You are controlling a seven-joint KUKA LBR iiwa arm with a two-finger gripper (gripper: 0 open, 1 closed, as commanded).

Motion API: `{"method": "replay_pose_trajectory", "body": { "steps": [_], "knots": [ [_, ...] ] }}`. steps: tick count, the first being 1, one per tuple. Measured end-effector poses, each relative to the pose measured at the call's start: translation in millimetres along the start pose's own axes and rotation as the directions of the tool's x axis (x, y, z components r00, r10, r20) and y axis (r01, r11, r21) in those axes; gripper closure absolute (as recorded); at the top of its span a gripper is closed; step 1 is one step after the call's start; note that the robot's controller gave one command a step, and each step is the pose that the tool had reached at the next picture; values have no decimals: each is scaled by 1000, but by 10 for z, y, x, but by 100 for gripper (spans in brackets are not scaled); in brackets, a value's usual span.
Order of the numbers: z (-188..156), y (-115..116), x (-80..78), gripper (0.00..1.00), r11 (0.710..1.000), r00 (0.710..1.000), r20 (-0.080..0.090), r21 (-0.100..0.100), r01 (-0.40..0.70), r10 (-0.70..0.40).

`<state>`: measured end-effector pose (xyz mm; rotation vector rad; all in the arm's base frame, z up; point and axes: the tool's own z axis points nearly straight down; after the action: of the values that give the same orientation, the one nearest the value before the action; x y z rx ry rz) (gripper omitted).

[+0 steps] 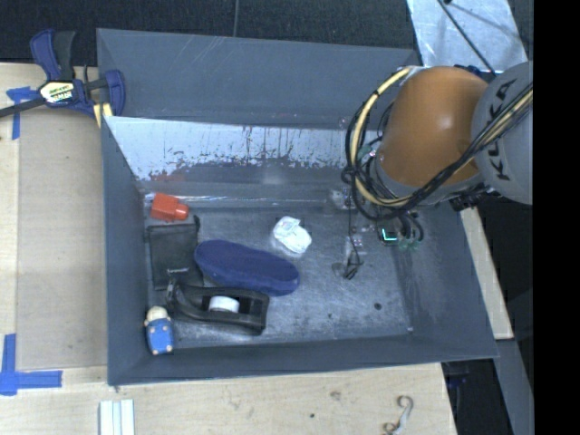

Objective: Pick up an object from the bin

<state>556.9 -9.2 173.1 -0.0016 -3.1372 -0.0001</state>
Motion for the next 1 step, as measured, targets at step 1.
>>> {"method": "replay_pose_trajectory", "body": {
  "steps": [1],
  "knots": [
    [979,473,-722,0,977,977,7,0,212,-212]
  ]
}}
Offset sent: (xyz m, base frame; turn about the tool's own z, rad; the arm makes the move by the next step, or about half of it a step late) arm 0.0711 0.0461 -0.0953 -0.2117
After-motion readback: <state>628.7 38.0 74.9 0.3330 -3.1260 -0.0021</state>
